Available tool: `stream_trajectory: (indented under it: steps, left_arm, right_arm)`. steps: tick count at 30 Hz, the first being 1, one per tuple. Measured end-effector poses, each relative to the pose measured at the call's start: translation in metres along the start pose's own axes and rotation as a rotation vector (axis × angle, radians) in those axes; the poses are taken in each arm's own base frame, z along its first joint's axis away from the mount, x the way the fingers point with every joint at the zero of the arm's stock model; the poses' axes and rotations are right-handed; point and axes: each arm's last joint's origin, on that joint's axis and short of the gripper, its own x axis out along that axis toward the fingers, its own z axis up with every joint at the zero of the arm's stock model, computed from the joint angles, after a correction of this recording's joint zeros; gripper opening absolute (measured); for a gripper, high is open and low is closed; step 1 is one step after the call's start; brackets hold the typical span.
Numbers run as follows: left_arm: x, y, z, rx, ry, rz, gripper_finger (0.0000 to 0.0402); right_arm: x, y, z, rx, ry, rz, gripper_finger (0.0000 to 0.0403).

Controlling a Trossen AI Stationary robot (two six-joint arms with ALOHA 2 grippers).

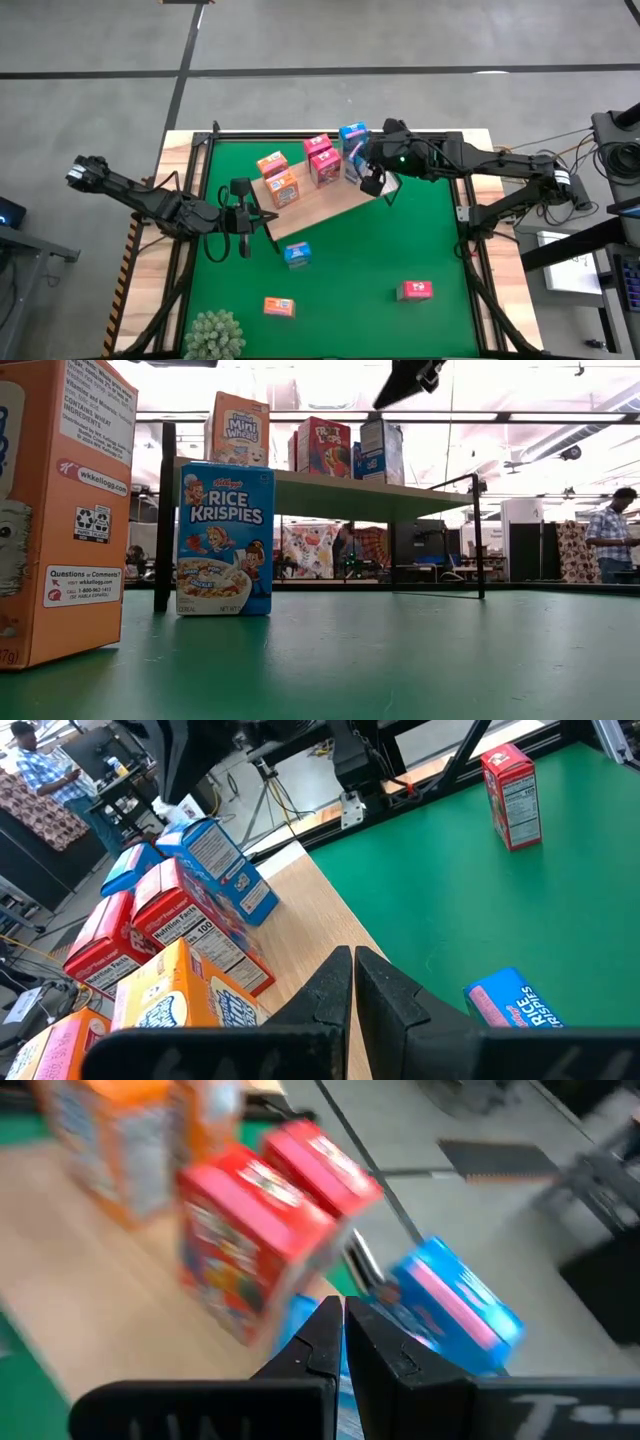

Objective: Stack cereal on shelf
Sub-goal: Put the left blue cereal box on the shelf aligned with the other blue cereal box

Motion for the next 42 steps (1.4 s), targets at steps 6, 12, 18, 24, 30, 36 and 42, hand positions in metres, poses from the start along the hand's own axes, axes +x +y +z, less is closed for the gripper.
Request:
stream_trajectory:
  steps: [6, 12, 18, 24, 30, 36, 42]
  left_arm:
    - [0.000, 0.000, 0.000, 0.004, 0.000, 0.000, 0.0000]
    - [0.000, 0.000, 0.000, 0.004, 0.000, 0.000, 0.0000]
    - [0.000, 0.000, 0.000, 0.004, 0.000, 0.000, 0.0000]
    - [0.000, 0.000, 0.000, 0.007, 0.000, 0.000, 0.0000]
    - [0.000, 0.000, 0.000, 0.007, 0.000, 0.000, 0.0000]
    - [0.000, 0.000, 0.000, 0.007, 0.000, 0.000, 0.0000]
    - [0.000, 0.000, 0.000, 0.007, 0.000, 0.000, 0.0000]
  right_arm:
    - [0.002, 0.022, 0.006, -0.039, -0.061, 0.167, 0.0009]
    - [0.025, 0.033, 0.001, -0.100, 0.007, 0.126, 0.0009]
    - [0.034, 0.033, -0.002, -0.161, 0.046, -0.019, 0.0009]
    - [0.033, 0.031, -0.002, -0.162, 0.048, -0.038, 0.0009]
    - [0.032, 0.029, -0.002, -0.167, 0.057, -0.102, 0.0009]
    - [0.034, 0.028, -0.002, -0.168, 0.062, -0.127, 0.0009]
    - [0.035, 0.026, -0.002, -0.152, 0.070, -0.187, 0.0009]
